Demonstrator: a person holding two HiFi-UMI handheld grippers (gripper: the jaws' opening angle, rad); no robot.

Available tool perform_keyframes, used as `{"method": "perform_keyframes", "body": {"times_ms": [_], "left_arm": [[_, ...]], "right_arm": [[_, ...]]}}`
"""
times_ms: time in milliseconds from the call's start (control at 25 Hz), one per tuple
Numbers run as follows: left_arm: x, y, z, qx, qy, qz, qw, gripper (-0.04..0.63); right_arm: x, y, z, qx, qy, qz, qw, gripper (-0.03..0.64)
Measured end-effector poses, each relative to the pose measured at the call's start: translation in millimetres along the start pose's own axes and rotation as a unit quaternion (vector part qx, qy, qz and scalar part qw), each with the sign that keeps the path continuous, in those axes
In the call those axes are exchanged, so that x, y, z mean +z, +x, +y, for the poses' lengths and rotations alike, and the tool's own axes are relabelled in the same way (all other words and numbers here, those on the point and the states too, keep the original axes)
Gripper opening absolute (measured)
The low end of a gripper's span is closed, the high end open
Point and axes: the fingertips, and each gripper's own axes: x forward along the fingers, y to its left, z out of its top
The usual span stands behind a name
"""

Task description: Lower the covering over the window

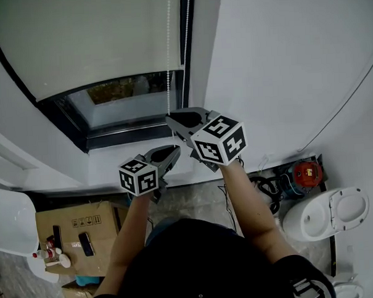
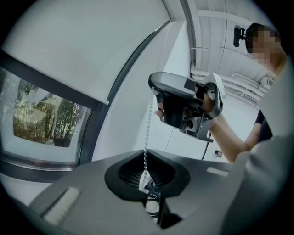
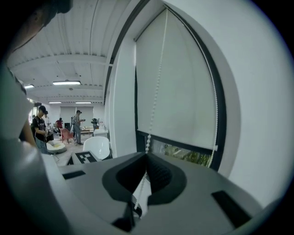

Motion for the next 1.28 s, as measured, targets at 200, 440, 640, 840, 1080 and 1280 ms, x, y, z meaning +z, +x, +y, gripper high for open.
{"method": "perform_keyframes", "body": {"times_ms": [200,440,640,840,1080,1280], "left_arm": [[-24.3,0.0,6.8,0.009,-0.017,0.023,0.9996,0.022],[-37.0,-3.4,11.1,0.016,-0.008,0.034,0.9993,0.025],[-40.4,-3.8,5.8,0.004,0.015,0.058,0.9982,0.073],[16.4,-22.8,4.4,0.009,0.036,-0.008,0.9993,0.098],[103.5,-40.3,-15.5,0.011,0.107,-0.074,0.9915,0.098],[146.6,-27.7,-35.4,-0.006,0.142,-0.093,0.9855,0.098]], "right_arm": [[-24.3,8.5,3.5,0.007,0.008,0.030,0.999,0.014],[-36.8,12.2,3.9,0.008,0.023,0.035,0.999,0.014],[-37.9,8.0,2.0,0.005,0.027,0.030,0.999,0.014],[-37.5,3.6,-0.5,0.004,0.038,0.023,0.999,0.014],[-37.4,-0.4,-1.4,0.005,0.043,0.016,0.999,0.014],[-39.7,-5.7,-4.0,0.004,0.048,0.011,0.999,0.014]]}}
